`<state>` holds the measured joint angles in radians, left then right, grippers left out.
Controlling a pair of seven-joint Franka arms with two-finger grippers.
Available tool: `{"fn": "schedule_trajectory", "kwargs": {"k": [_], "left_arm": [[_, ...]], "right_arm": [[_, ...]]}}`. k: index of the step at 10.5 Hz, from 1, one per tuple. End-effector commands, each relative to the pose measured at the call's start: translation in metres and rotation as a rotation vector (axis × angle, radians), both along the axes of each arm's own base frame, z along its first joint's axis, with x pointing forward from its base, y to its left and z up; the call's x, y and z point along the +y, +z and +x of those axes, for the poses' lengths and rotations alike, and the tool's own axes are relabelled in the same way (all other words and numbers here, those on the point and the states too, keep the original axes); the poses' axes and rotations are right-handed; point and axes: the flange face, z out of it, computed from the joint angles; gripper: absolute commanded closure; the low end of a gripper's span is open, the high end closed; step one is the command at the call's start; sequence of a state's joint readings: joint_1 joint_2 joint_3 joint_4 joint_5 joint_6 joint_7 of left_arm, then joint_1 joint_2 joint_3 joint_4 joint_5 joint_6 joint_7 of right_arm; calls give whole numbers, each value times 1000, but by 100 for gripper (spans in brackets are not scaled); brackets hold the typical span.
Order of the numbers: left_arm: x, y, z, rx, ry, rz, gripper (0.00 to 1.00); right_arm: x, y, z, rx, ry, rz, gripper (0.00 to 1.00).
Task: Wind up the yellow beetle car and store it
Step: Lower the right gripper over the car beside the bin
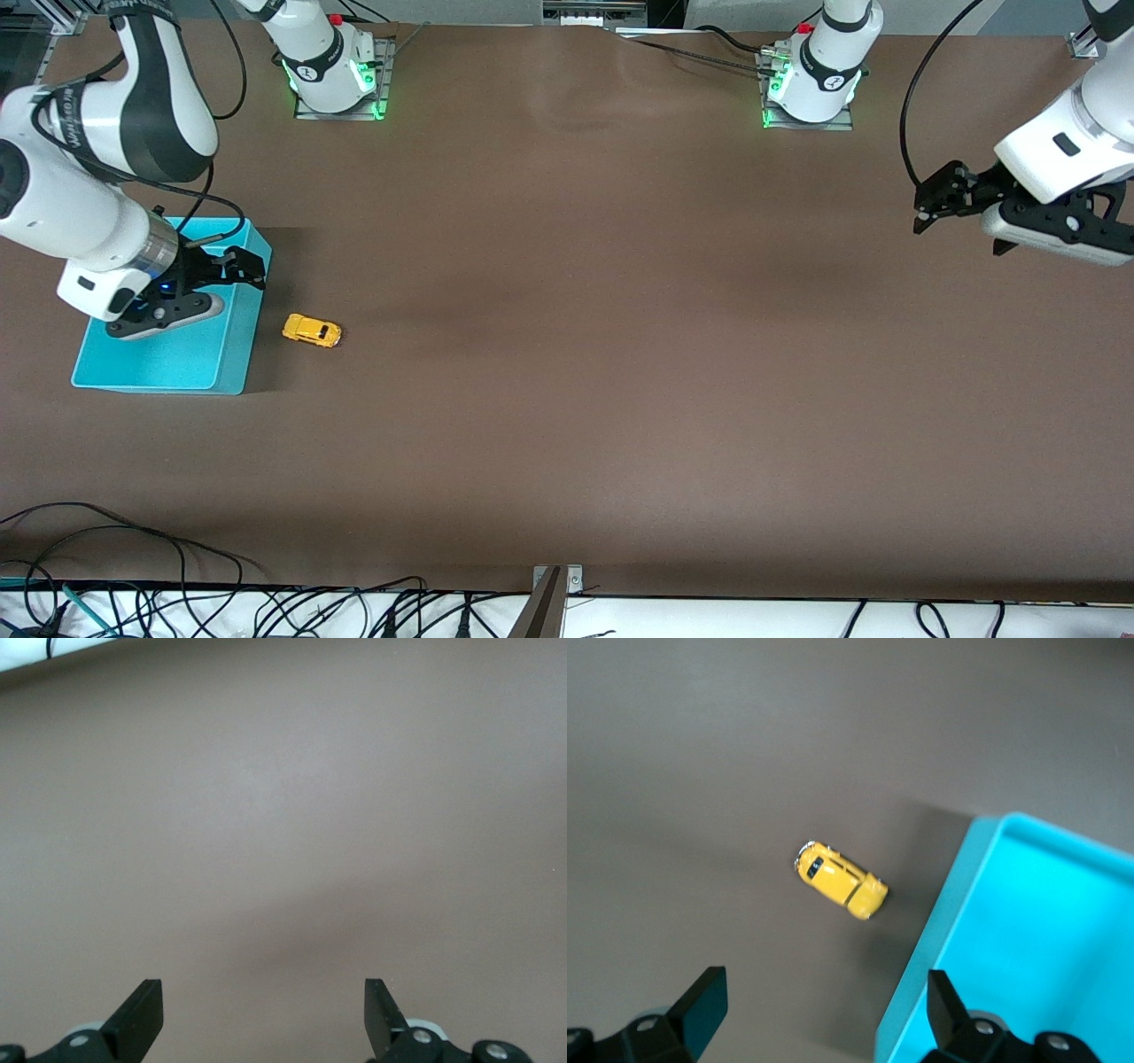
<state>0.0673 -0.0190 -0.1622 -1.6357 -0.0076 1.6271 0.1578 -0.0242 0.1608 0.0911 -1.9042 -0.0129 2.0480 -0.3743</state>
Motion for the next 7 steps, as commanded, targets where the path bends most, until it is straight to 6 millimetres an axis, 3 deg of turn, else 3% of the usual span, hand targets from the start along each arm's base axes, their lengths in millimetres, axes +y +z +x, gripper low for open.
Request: {"fn": "schedule_trajectory", "kwargs": {"k": [1,3,7], "left_arm": [[13,1,-20,57,58,-20,0],[3,2,-21,66,105,-21,0],[7,10,-14,89,114,-27,0]], "right_arm": [[7,-33,-8,-62,220,12,0],[7,-62,-12,-83,348,8,0],[8,-115,-21,-45,599,16,0]]}}
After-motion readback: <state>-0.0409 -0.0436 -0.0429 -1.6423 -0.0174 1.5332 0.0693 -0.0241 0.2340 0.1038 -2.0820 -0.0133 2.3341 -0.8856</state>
